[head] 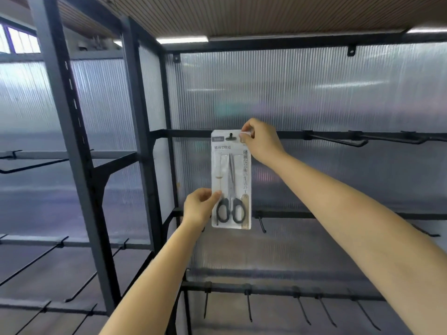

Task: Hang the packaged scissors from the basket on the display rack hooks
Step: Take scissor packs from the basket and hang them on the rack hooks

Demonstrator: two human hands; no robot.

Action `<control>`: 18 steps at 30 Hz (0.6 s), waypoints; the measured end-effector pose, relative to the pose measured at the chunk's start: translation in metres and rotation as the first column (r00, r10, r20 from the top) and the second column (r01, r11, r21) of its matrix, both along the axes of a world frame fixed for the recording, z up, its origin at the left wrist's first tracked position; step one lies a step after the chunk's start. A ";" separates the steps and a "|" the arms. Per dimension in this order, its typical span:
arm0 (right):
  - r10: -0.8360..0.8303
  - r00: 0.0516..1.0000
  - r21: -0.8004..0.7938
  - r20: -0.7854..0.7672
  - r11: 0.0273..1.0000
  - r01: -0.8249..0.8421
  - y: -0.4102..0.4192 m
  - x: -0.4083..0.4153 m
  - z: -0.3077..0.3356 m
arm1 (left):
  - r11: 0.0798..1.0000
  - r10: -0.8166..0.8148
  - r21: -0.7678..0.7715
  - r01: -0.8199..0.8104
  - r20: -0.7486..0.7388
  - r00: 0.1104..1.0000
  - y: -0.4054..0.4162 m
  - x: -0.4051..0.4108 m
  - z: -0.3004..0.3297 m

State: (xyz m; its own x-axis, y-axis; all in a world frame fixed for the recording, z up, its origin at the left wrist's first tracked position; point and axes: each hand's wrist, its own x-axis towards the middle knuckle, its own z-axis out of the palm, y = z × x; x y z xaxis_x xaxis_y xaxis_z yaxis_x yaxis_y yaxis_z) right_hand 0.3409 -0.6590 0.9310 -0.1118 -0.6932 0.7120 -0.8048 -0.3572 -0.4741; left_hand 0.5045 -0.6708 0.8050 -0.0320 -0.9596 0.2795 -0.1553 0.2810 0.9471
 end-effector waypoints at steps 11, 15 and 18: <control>-0.186 0.953 -0.092 -0.240 0.981 0.169 -0.004 0.005 -0.009 | 0.979 0.203 0.011 -0.205 0.106 0.974 -0.014 -0.017 0.002; -0.206 0.911 -0.095 -0.357 0.978 0.184 0.000 0.001 -0.008 | 0.967 0.247 0.017 -0.255 0.191 0.950 -0.015 -0.019 0.005; -0.237 0.868 -0.103 -0.437 0.971 0.214 0.011 -0.003 -0.008 | 0.957 0.286 -0.039 -0.287 0.291 0.913 -0.010 -0.018 0.013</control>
State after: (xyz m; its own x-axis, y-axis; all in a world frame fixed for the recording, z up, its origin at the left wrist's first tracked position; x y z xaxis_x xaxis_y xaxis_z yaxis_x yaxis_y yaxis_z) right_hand 0.3379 -0.6480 0.9231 0.0746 -0.6498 0.7564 -0.9874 -0.1542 -0.0351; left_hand 0.4862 -0.6813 0.8180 0.1657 -0.9410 0.2950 -0.4969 0.1787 0.8492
